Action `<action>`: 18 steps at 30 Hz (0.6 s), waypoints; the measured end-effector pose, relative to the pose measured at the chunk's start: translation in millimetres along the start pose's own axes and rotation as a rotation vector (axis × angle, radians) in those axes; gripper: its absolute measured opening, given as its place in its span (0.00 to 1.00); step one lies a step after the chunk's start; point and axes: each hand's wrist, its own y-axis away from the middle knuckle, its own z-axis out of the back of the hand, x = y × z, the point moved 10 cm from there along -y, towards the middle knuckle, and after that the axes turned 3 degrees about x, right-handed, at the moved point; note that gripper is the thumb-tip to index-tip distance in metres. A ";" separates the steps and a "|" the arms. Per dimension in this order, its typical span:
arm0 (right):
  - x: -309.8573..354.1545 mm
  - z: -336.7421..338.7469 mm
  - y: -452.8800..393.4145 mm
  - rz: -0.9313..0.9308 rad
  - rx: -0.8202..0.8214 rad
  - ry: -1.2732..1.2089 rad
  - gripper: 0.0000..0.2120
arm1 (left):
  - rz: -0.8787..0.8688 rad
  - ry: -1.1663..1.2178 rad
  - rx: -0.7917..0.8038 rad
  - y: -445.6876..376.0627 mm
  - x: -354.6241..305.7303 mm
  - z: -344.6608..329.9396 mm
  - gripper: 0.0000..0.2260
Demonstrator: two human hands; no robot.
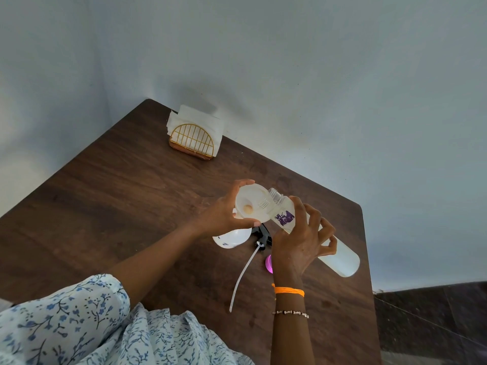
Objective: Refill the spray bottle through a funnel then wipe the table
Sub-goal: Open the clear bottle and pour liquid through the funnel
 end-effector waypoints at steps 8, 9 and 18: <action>1.4 0.9 -0.1 0.019 -0.013 -0.008 0.33 | -0.001 0.017 0.002 0.8 1.7 0.7 0.38; 1.5 0.8 0.1 0.022 -0.012 -0.003 0.34 | 0.000 0.019 0.003 0.6 1.7 0.7 0.38; 0.9 1.8 -0.3 0.013 -0.019 -0.019 0.33 | 0.005 0.004 0.005 -0.5 3.1 -0.4 0.38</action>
